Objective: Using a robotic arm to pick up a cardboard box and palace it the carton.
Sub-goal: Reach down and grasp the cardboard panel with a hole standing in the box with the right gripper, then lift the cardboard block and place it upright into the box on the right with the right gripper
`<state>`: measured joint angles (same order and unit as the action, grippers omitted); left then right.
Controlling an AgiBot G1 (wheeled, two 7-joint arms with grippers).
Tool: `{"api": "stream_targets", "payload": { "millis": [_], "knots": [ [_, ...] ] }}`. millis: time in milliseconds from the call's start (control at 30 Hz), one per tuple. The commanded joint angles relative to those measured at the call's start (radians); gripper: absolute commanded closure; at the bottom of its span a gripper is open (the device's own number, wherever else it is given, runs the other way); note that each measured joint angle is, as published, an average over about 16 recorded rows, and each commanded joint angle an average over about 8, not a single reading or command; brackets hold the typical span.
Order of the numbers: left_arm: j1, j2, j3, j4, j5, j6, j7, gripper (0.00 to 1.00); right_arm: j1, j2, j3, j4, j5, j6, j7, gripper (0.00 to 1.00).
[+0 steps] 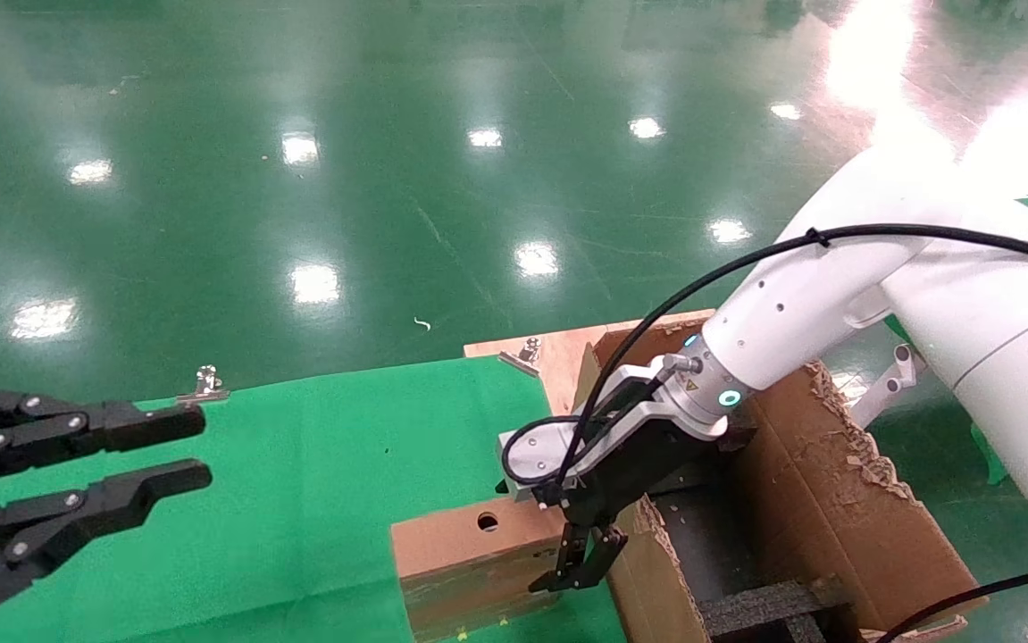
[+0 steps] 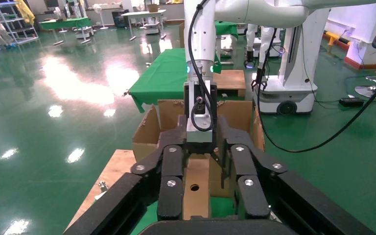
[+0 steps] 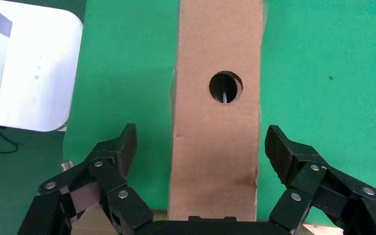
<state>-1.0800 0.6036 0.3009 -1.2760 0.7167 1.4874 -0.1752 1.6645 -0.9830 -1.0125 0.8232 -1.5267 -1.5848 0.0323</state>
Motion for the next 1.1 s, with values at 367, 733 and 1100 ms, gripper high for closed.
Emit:
{"api": "stream_targets", "payload": {
  "millis": [367,733,1100],
  "knots": [
    [0.000,0.000,0.000,0.000,-0.001,0.000,0.000,0.00,-0.006,0.006,0.009,0.008,0.003,0.000,0.002,1.00],
    [0.000,0.000,0.000,0.000,-0.001,0.000,0.000,0.00,-0.008,0.008,0.013,0.010,0.003,0.001,0.003,1.00],
    [0.000,0.000,0.000,0.000,-0.001,0.000,0.000,0.00,0.026,0.019,0.019,-0.004,0.043,0.011,-0.003,1.00]
  ]
}}
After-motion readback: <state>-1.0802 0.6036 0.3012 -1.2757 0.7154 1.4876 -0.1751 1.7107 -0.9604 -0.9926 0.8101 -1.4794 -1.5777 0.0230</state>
